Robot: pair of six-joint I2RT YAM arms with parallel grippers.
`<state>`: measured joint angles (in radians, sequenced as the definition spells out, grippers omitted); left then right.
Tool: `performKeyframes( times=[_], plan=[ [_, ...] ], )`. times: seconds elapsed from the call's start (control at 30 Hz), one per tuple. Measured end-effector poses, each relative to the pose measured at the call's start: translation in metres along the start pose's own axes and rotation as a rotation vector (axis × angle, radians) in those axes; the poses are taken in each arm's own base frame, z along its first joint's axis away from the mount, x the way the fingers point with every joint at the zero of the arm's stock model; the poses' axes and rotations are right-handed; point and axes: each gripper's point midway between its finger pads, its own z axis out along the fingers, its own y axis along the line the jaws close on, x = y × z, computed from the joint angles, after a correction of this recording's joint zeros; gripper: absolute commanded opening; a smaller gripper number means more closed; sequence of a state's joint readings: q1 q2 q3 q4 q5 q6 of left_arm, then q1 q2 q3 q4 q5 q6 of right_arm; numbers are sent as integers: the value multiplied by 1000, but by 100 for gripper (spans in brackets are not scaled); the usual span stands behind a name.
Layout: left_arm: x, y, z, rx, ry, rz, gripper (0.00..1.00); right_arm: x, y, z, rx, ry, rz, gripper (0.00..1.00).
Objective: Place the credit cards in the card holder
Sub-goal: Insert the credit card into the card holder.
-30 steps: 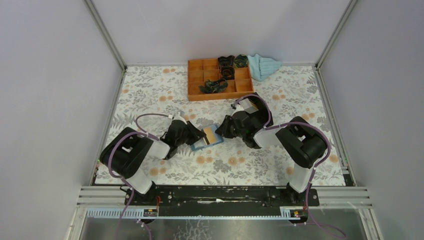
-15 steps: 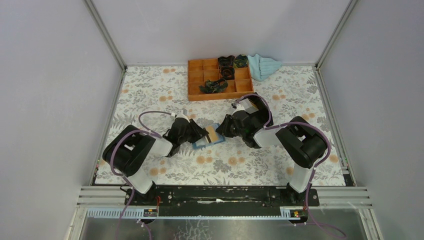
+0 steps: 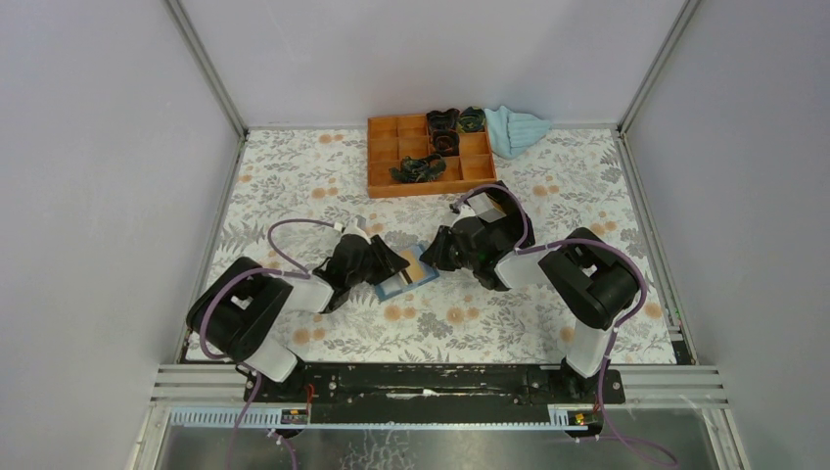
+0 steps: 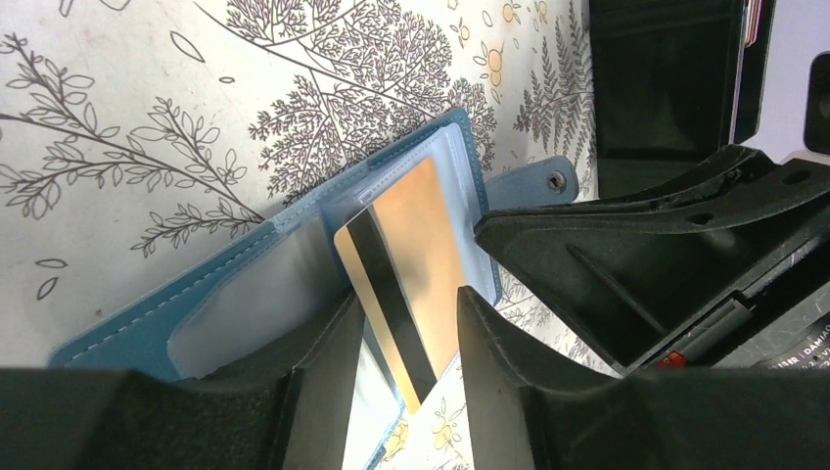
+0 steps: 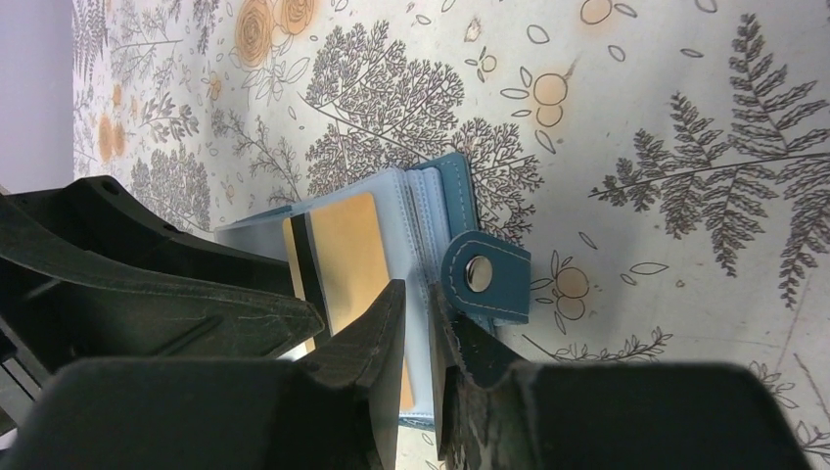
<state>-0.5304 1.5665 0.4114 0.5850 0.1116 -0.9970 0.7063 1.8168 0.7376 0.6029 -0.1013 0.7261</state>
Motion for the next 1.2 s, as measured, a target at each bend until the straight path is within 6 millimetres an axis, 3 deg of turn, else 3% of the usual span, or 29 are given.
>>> performKeyframes(
  times=[0.6, 1.2],
  plan=[
    [-1, 5, -10, -69, 17, 54, 53, 5, 3, 0, -6, 31, -2, 22],
    [-1, 8, -16, -124, 34, 68, 44, 5, 3, 0, -5, 35, -5, 22]
  ],
)
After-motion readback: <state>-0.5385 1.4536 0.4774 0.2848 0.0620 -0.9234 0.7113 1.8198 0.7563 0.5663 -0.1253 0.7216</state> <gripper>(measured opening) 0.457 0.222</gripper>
